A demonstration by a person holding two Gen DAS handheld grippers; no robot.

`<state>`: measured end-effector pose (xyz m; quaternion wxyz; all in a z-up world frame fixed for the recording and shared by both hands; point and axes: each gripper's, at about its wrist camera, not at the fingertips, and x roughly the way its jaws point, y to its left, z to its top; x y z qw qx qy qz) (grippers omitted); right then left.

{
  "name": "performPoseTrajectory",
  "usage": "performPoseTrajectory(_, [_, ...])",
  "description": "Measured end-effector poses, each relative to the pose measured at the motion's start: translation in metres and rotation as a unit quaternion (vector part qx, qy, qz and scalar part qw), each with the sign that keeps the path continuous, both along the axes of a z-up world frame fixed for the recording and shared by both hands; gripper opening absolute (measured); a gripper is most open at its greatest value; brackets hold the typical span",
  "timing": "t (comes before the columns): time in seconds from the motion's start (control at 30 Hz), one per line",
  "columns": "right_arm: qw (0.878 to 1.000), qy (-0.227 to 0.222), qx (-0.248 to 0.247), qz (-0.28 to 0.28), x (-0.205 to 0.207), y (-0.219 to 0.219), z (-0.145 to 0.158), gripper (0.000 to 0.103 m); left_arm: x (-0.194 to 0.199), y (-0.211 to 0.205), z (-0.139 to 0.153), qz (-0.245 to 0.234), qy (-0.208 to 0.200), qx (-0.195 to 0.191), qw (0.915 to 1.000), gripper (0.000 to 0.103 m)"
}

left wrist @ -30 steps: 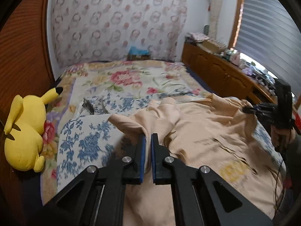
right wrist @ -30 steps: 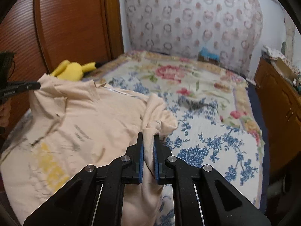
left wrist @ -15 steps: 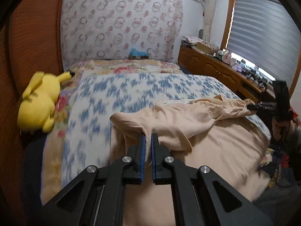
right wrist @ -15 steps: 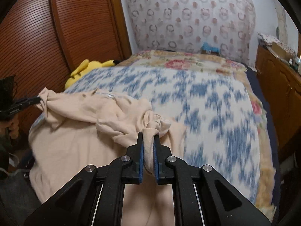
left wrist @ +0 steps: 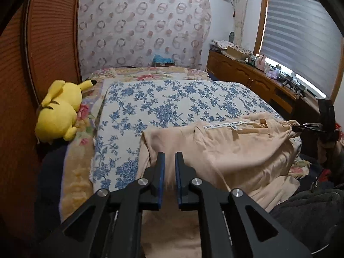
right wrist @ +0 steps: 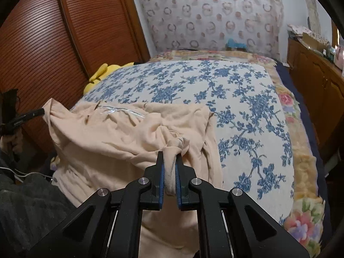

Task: Fold small clothes

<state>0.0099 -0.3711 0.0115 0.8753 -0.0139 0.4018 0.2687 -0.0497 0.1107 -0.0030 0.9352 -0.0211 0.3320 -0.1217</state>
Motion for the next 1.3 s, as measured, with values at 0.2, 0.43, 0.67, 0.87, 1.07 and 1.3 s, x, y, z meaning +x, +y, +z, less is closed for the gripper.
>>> performPoseTrajectory(0.2, [1.0, -0.004, -0.019, 0.007, -0.004, 0.01, 0.001, 0.009, 0.009, 0.002, 0.0, 0.008, -0.001, -0.003, 1.0, 0.013])
performPoseTrajectory(0.43, [0.999, -0.031, -0.027, -0.001, 0.0, 0.01, 0.019, 0.015, 0.043, 0.001, -0.011, 0.014, 0.01, 0.001, 0.9999, 0.033])
performPoseTrajectory(0.67, [0.998, -0.047, -0.041, -0.016, 0.009, 0.002, 0.026, 0.041, 0.087, -0.004, -0.03, -0.003, 0.037, 0.021, 0.9991, 0.054])
performPoseTrajectory(0.87, [0.998, -0.03, -0.047, -0.019, 0.048, 0.004, 0.007, 0.044, 0.125, 0.0, -0.051, -0.005, 0.071, 0.026, 0.9971, 0.056])
performPoseTrajectory(1.07, [0.998, -0.01, -0.054, -0.02, 0.089, 0.018, -0.019, 0.052, 0.15, 0.007, -0.072, 0.01, 0.109, 0.02, 0.9937, 0.056])
performPoseTrajectory(1.3, [0.997, 0.018, -0.074, -0.018, 0.116, 0.025, -0.041, 0.055, 0.15, 0.007, -0.085, 0.01, 0.121, 0.011, 0.9925, 0.056])
